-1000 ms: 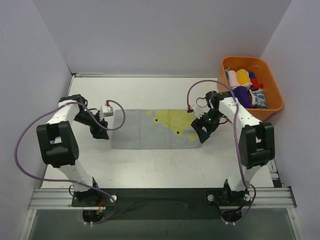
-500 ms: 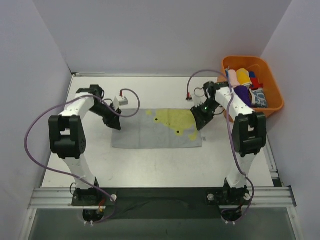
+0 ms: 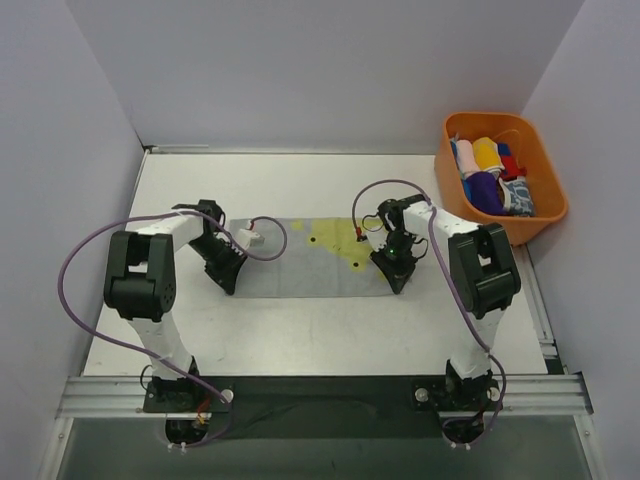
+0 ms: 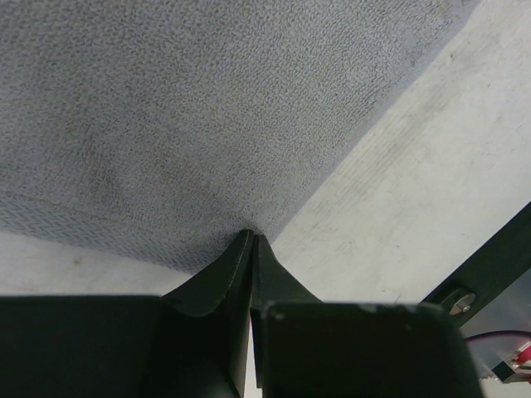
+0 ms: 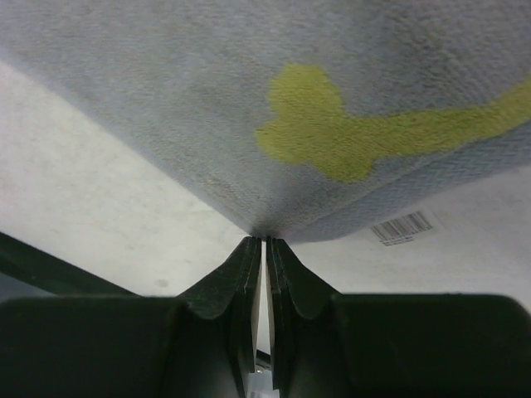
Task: Roll the towels
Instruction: Flatten the towel
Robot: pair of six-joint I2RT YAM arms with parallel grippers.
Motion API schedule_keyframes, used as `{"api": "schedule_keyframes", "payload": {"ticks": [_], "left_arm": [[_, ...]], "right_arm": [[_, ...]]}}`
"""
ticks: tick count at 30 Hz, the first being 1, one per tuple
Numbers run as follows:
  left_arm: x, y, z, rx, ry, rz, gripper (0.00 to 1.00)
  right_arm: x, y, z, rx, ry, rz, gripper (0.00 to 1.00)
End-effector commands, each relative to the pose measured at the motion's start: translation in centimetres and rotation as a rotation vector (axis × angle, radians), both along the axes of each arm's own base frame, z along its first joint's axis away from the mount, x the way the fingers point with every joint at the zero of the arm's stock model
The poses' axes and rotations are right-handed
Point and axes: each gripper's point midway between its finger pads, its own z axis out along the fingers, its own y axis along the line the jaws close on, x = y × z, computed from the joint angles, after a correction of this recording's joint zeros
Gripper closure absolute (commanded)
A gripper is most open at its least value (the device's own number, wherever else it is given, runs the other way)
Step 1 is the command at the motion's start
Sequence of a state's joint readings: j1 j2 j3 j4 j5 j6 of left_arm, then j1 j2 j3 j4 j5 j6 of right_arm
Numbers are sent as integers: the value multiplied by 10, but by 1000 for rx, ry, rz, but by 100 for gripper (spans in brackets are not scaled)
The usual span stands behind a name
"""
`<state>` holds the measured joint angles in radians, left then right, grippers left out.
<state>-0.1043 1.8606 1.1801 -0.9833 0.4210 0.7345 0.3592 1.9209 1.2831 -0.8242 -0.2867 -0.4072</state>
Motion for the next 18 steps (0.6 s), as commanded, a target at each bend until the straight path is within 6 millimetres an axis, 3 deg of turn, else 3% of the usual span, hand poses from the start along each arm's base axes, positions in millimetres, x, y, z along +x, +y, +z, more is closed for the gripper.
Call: {"api": "schedule_keyframes", "payload": {"ticks": [1, 5, 11, 15, 18], "left_arm": [[2, 19, -4, 104, -51, 12, 90], [-11, 34, -14, 163, -24, 8, 92], [-32, 40, -14, 177, -4, -5, 94], [-40, 55, -15, 209, 6, 27, 94], [-41, 60, -16, 183, 20, 48, 93]], "right_arm": [[-2, -19, -8, -125, -5, -29, 91], [-19, -20, -16, -172, 32, 23, 92], [-55, -8, -15, -172, 96, 87, 98], [-67, -16, -16, -202, 109, 93, 100], [-62, -17, -12, -188, 84, 82, 97]]}}
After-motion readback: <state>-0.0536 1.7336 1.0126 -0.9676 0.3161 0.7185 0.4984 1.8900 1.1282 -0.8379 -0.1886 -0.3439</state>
